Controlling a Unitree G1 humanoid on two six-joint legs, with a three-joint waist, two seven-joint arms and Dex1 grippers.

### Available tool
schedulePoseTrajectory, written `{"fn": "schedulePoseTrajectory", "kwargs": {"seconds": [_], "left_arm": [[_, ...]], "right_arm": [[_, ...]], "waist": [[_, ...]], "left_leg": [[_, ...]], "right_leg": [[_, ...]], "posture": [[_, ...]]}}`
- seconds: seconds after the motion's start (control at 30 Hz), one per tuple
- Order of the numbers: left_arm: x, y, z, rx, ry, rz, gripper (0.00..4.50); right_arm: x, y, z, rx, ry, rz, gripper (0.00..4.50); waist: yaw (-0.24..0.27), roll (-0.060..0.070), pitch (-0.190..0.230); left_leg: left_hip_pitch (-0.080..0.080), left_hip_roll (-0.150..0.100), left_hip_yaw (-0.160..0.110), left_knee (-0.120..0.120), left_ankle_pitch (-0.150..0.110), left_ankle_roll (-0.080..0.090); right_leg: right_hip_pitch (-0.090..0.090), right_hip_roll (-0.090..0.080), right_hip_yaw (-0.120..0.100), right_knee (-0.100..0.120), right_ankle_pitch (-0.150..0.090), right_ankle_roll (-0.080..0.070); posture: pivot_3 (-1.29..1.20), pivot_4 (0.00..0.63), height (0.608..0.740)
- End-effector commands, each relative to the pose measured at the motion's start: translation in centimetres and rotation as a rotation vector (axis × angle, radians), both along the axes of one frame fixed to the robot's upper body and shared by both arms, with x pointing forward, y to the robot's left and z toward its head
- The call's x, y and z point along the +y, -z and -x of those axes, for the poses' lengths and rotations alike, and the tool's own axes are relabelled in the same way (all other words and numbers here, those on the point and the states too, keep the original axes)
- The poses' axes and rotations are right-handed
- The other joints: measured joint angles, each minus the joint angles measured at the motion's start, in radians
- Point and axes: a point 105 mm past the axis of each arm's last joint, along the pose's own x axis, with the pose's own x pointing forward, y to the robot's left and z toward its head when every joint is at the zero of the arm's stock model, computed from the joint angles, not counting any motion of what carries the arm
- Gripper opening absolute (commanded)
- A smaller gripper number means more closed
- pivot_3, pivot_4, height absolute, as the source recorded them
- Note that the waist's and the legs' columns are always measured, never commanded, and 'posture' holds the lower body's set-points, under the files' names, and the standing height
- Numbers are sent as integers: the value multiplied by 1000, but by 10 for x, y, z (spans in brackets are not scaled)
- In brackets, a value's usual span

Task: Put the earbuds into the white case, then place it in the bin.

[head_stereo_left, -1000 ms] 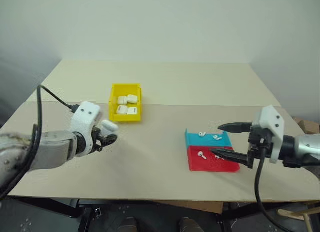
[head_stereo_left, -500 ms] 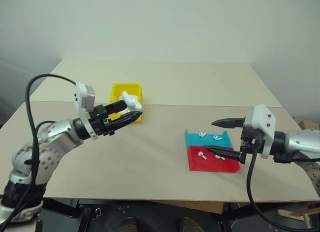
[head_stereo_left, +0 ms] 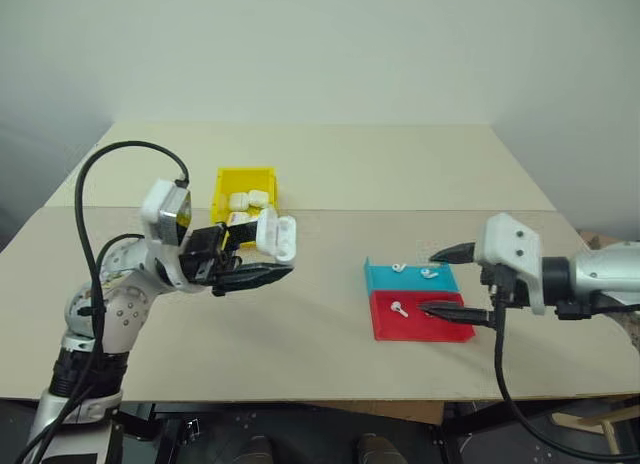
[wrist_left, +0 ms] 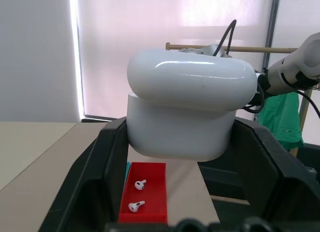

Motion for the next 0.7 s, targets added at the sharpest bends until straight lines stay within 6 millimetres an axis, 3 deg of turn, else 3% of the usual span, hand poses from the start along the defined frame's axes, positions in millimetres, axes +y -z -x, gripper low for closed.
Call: {"fn": "schedulePoseTrajectory", "kwargs": {"seconds": [0.03,0.13,0.23,0.43,0.7], "left_arm": [[-2,-7,11,-47,47,22,2814],[-5,-5,14,-47,54,26,2814],[-6,-1,18,-40,74,16,2814],[-3,0,20,-51,67,3,2814],[-4,3,24,-54,59,-11,2814]], "right_arm": [[0,2,-2,17,27,80,4500],[1,14,-4,81,30,140,3862],[-2,27,-11,114,67,204,2928],[-3,43,-25,170,125,271,2928],[-20,54,-39,191,246,356,2928]], "waist": [[1,0,0],[3,0,0],[1,0,0],[2,0,0],[4,0,0]], "left_leg": [[0,0,0,0,0,0],[0,0,0,0,0,0],[0,0,0,0,0,0],[0,0,0,0,0,0],[-1,0,0,0,0,1]], "right_leg": [[0,0,0,0,0,0],[0,0,0,0,0,0],[0,0,0,0,0,0],[-1,0,0,0,0,0],[-1,0,0,0,0,0]], "posture": [[0,150,740],[0,150,740],[0,150,740],[0,150,740],[0,150,740]]}}
